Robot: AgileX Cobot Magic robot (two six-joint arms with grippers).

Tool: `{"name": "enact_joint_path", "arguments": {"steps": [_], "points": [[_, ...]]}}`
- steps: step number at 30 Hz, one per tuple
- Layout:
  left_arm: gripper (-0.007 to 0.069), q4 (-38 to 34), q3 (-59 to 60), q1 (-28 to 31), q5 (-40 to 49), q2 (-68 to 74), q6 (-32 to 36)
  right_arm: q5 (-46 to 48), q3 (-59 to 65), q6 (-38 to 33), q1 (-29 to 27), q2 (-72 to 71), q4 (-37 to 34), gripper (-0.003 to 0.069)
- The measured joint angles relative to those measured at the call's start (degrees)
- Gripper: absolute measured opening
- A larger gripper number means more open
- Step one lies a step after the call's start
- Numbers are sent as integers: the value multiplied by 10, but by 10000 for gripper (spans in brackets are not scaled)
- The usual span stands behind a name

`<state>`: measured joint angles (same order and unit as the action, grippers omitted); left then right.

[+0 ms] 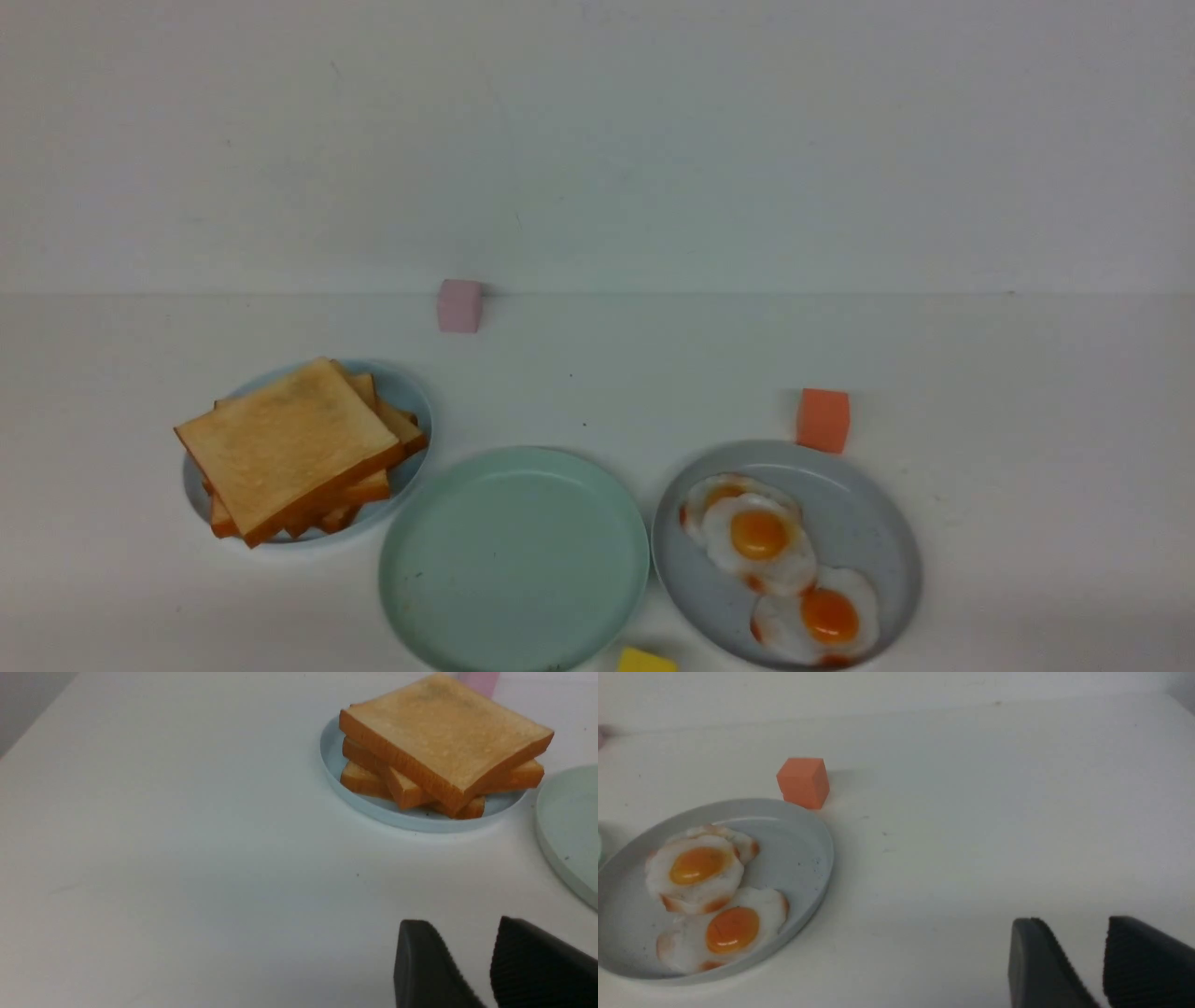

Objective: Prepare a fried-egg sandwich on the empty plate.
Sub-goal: Use the left arm to grab a slice of bread

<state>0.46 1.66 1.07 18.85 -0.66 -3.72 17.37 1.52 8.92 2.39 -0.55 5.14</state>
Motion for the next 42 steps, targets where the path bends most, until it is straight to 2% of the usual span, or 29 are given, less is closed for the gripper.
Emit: {"name": "enact_joint_path", "arguments": {"steps": [6, 15, 17, 21, 22, 25, 29, 31, 33, 34, 35, 36, 38, 42], "points": [[238, 0, 0, 0, -68, 0, 0, -89, 0, 0, 0, 0, -12, 241], [238, -5, 0, 0, -80, 0, 0, -163, 0, 0, 0, 0, -17, 241], [238, -18, 0, 0, -96, 0, -11, -197, 0, 0, 0, 0, -20, 241], [238, -94, 2, 0, -167, 0, -76, -281, 0, 4, 0, 0, -26, 241], [238, -119, 2, 0, -216, 0, -97, -316, 0, 15, 0, 0, -26, 241], [238, -135, -4, 0, -261, 0, -109, -334, -10, 41, 0, 0, -28, 241], [238, -138, -50, 0, -233, 0, -105, -312, -63, 73, 0, 2, -28, 241], [238, -139, -106, 0, -188, 16, -92, -277, -125, 95, 0, 20, -28, 241], [238, -139, -204, 0, -113, 76, -85, -203, -232, 126, 0, 70, -28, 241], [238, -139, -211, 0, -107, 82, -85, -196, -232, 127, 0, 75, -28, 241], [238, -139, -263, 0, -64, 128, -84, -125, -303, 138, 0, 112, -28, 241], [238, -139, -277, 0, -51, 134, -84, -116, -311, 139, 0, 122, -28, 241], [238, -143, -348, 0, 23, 206, -84, -10, -391, 145, 0, 180, -31, 241], [238, -168, -381, -15, 59, 293, -92, 99, -444, 147, 2, 281, -33, 241]]}}
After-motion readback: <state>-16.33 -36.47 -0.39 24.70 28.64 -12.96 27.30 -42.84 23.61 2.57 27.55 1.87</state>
